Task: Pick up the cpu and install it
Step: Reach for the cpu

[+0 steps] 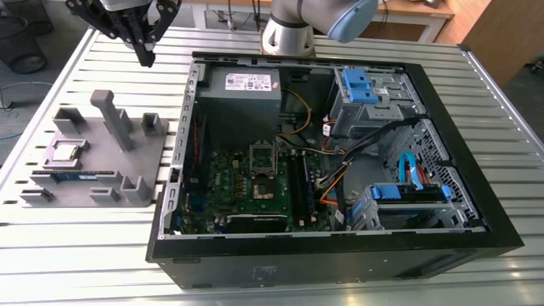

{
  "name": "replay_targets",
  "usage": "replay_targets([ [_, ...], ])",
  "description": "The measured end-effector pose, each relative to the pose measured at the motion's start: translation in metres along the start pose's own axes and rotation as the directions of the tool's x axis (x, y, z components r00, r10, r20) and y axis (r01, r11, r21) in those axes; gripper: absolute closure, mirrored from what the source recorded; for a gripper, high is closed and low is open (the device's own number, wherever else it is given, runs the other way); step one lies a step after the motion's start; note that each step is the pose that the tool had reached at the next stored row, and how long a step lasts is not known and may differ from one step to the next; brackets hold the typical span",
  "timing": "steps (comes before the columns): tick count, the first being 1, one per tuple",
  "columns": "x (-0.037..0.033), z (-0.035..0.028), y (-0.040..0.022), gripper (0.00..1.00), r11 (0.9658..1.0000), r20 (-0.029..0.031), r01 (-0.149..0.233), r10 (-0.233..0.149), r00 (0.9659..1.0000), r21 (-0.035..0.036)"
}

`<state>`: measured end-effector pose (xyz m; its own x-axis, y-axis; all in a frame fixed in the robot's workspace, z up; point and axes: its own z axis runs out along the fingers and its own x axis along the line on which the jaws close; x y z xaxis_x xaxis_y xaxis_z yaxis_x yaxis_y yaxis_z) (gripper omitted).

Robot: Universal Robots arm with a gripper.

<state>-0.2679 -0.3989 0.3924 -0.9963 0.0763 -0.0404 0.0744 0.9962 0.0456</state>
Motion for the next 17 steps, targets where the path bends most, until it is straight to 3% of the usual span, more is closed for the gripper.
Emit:
replay_targets([
  [10,0.0119,-0.0005,-0.0009,0.89,1.0000,0.0006,0.000,0.000,1.0000,0.0000],
  [17,0.0135,-0.0005,-0.0010,0.89,1.0000,0.0005,0.000,0.000,1.0000,-0.0008],
])
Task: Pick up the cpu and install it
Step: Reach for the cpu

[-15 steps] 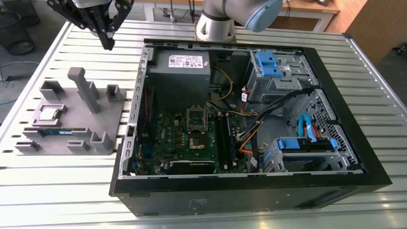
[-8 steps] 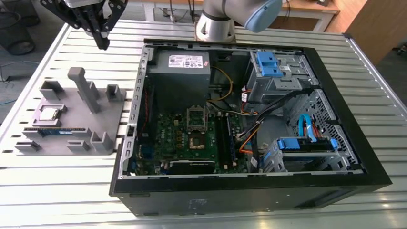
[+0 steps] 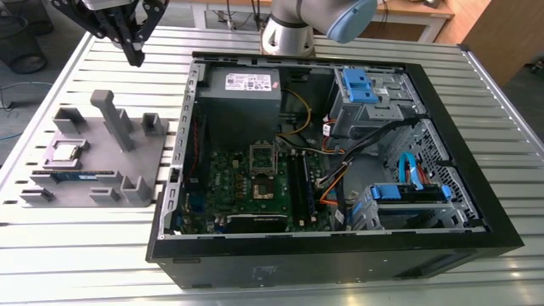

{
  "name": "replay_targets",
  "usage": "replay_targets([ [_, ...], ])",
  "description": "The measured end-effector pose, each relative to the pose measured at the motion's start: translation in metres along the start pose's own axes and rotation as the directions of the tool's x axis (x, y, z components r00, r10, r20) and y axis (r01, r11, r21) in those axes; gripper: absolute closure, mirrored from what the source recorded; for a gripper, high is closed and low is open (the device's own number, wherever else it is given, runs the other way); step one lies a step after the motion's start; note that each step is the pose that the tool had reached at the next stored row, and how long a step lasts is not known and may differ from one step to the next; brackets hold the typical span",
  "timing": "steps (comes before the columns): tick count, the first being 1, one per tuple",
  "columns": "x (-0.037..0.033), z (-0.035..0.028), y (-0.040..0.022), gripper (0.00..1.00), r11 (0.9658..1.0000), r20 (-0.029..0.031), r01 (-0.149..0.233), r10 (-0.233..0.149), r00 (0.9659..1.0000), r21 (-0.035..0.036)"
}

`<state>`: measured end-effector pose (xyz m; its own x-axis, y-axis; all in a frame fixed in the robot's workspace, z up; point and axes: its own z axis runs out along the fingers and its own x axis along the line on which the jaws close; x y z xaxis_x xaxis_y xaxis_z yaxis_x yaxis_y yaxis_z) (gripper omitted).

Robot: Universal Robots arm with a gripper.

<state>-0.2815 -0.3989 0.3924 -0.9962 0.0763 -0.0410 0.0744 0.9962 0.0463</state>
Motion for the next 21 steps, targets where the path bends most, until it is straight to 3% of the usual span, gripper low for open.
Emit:
replay_targets([
  [21,0.0055,-0.0003,-0.0004,0.89,1.0000,0.0016,0.000,0.000,1.0000,-0.0001],
])
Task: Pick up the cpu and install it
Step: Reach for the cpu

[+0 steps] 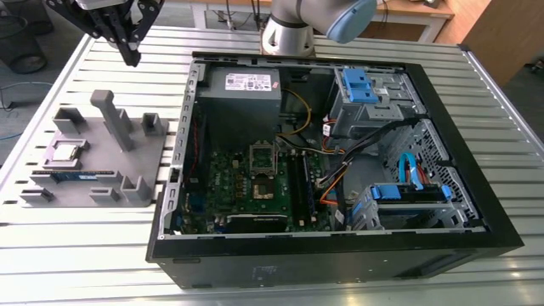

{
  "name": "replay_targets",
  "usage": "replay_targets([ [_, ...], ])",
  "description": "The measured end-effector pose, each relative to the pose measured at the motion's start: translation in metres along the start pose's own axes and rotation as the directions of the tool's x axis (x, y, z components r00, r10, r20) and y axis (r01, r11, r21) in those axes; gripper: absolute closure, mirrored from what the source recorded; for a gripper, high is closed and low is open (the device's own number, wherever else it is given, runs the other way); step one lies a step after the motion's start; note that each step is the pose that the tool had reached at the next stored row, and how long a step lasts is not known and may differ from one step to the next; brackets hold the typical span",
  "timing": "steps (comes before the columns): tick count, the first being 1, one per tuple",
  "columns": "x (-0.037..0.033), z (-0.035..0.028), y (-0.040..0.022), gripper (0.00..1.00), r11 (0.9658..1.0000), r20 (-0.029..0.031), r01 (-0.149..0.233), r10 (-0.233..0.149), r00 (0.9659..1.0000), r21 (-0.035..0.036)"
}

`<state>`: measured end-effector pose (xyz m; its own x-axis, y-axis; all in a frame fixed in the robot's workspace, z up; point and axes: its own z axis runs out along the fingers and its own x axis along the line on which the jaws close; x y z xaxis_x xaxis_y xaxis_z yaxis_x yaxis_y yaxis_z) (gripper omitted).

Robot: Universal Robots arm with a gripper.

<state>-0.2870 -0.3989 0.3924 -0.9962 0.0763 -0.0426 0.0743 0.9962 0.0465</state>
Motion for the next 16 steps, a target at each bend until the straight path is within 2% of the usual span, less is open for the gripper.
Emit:
replay_targets([
  [16,0.0064,-0.0003,-0.0005,0.89,1.0000,0.0026,0.000,0.000,1.0000,-0.0002],
])
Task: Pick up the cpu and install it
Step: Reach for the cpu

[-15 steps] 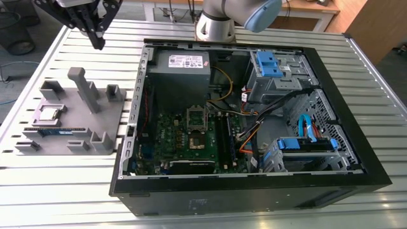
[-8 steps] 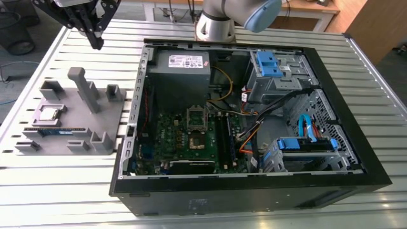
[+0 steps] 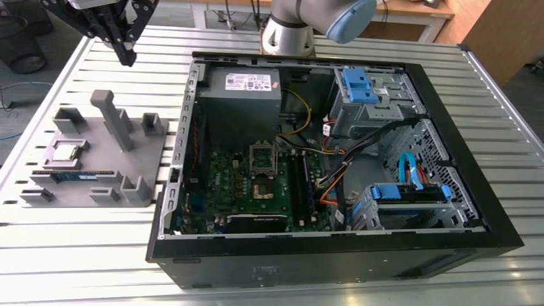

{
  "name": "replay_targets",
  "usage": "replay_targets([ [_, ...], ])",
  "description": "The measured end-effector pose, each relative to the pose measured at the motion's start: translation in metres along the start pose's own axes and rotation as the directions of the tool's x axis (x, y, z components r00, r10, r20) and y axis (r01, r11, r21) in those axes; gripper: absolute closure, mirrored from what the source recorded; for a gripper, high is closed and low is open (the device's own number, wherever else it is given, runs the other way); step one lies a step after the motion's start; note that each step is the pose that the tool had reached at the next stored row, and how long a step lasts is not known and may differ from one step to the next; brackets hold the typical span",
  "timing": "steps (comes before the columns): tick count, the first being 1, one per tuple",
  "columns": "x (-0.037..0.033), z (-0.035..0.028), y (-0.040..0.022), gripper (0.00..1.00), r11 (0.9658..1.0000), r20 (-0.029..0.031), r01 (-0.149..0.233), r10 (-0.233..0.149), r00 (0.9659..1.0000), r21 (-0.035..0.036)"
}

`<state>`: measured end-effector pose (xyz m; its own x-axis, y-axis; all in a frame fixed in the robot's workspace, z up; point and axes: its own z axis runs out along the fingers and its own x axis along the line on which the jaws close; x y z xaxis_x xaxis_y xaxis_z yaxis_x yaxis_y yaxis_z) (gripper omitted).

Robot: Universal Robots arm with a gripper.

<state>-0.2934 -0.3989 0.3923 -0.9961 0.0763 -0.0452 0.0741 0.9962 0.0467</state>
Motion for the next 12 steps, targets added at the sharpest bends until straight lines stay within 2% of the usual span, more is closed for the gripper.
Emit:
replay_targets([
  [12,0.0057,-0.0003,-0.0004,0.89,1.0000,0.0025,0.000,0.000,1.0000,-0.0001],
])
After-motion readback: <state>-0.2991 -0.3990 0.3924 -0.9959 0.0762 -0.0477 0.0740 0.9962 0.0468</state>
